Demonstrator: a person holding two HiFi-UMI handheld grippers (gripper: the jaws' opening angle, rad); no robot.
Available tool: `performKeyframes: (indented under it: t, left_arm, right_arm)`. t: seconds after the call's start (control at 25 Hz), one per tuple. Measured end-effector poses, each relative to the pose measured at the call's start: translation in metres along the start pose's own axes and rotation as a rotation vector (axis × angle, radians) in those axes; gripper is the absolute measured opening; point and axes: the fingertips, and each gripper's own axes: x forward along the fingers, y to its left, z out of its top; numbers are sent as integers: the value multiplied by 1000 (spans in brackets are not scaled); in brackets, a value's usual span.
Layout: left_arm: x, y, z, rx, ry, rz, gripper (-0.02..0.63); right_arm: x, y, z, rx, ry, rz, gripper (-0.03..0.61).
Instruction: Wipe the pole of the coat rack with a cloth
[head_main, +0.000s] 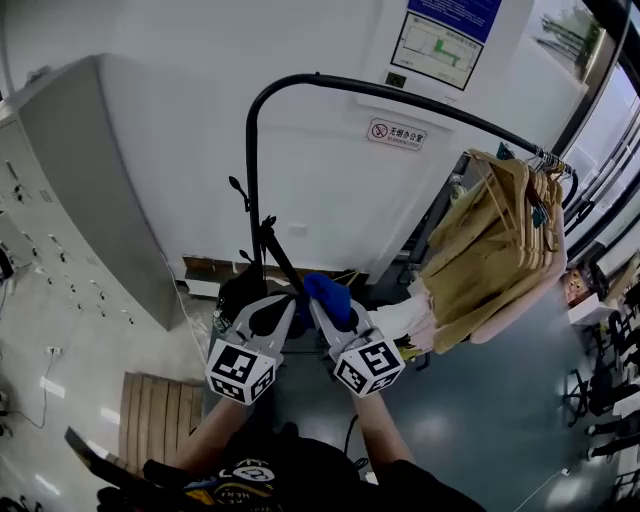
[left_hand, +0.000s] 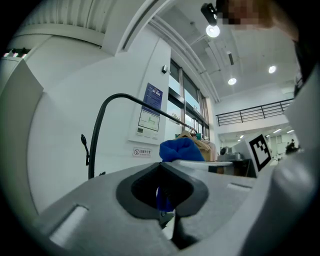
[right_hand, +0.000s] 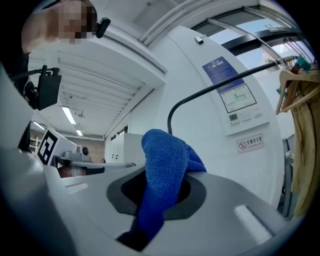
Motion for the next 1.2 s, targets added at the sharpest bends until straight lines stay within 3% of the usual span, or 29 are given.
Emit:
performKeyframes:
  t: [0.32, 0.52, 0.68, 0.92, 1.2]
  left_arm:
    - [80, 89, 70, 37, -118, -41, 2]
    - [118, 110, 78, 19, -106, -129, 2]
    - [141, 114, 72, 2, -87, -179, 2]
    - [171, 96, 67, -26, -84, -225, 2]
    - [208, 57, 90, -13, -140, -258, 2]
  right_arm:
    - [126, -77, 136, -186, -174, -59, 55]
    - [193, -104, 221, -275, -242, -94, 55]
    - [216, -121, 251, -280, -267, -124, 55]
    - [179, -180, 267, -238, -294, -203, 55]
    - [74, -285, 300, -237, -354, -392, 55]
